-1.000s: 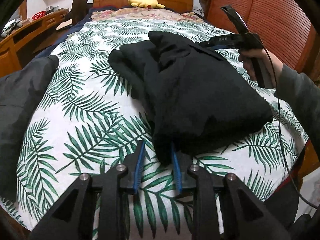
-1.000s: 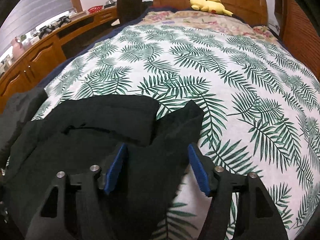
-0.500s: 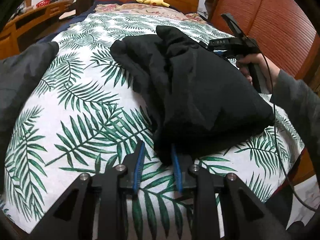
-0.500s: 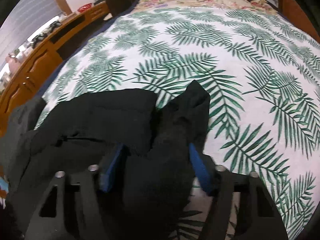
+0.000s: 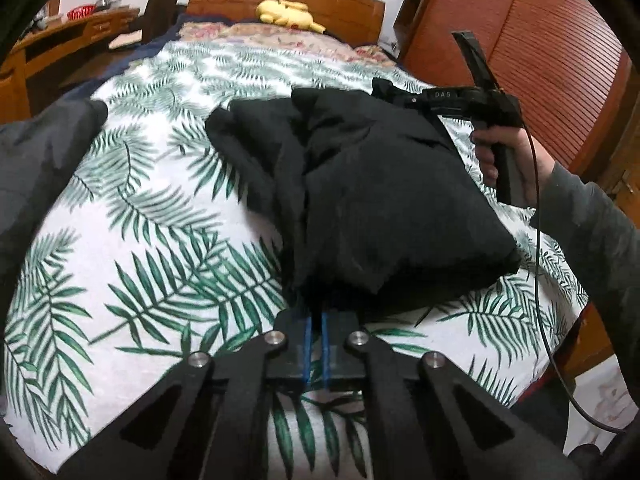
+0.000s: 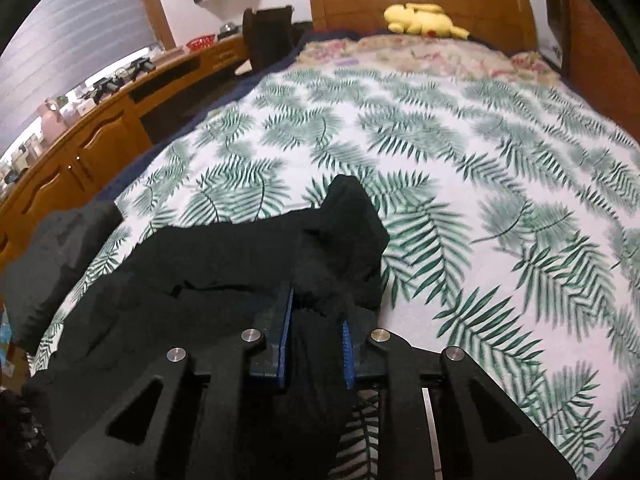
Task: Fold large clothes
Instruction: 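Lift the folded coat with both tools and carry it toward the desk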
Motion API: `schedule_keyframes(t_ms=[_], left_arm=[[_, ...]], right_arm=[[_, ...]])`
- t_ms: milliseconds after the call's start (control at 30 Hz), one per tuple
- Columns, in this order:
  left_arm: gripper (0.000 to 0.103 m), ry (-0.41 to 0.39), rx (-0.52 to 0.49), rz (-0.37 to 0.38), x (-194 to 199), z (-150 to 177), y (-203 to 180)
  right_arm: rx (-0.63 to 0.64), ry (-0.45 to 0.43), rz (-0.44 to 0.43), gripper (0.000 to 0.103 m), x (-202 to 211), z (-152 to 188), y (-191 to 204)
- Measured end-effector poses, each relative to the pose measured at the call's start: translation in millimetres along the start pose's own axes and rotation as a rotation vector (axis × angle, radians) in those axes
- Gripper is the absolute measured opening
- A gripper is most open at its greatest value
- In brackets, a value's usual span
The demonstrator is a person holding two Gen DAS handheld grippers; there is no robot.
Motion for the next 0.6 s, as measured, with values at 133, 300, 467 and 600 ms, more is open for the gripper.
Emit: schedule_keyframes(t_ms=[133,300,467,600], left_arm=[[0.000,-0.046,-0.005,0.005,10,-9,-1],[0.000,-0.120,-0.011,-0.002,30,-25,-1],[0.000,-0.178,-0.020,-0.033,55,-45,4],[0.000,-0.215,-0.034,-0.058,79,-60,14]], right_arm=[[0.019,-0.049,0.021,0.016,16,-10,6],[0.040,-0.100,0.025,0.015,38,-25,20],[0.068,-0.138,0.021,0.015,58,-41,39],[0.082,-0.164,0.003,0.015,70,-56,60]])
Point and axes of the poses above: each gripper's, at about its wrist camera, not at the fingertips, and x roughly against the way its jaws point, y to its left, z to its underside, the point moved 8 cm from there along -x, roughly the way its jaws point, and after that the axes turned 2 degrees about x, right-handed, at the moved point
